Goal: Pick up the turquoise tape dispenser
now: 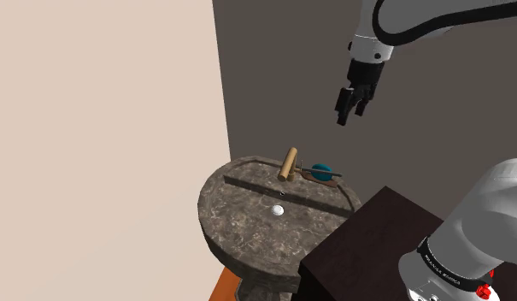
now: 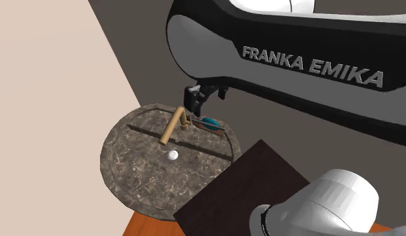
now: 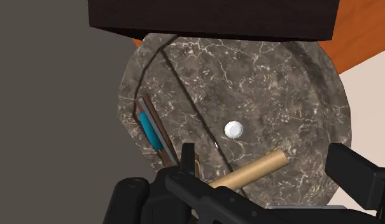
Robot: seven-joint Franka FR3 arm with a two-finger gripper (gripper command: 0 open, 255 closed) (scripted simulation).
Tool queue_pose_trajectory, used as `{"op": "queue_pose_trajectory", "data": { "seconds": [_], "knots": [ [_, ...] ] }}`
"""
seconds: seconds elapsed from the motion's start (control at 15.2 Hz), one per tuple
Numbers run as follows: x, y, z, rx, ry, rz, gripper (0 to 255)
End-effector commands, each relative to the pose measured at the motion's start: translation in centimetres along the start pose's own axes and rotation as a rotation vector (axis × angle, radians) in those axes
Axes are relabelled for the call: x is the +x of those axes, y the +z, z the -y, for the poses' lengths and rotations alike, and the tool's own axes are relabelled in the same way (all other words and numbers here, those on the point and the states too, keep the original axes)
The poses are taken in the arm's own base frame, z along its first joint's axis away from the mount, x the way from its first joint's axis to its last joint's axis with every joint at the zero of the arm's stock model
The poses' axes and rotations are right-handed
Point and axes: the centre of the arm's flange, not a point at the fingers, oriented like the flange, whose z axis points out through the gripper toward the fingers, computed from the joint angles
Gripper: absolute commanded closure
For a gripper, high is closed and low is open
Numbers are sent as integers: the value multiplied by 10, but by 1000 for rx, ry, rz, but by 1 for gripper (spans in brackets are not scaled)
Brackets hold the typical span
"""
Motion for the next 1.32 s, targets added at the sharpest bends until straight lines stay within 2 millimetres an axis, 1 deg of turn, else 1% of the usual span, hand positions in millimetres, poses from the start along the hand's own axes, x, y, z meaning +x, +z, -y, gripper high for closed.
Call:
{"op": "queue_pose_trajectory", "data": {
  "seconds": [0.0,1.25],
  "knots": [
    [14,24,-6,-16,-29,10,0],
    [120,244,-65,-160,-287,123,0]
  ]
}}
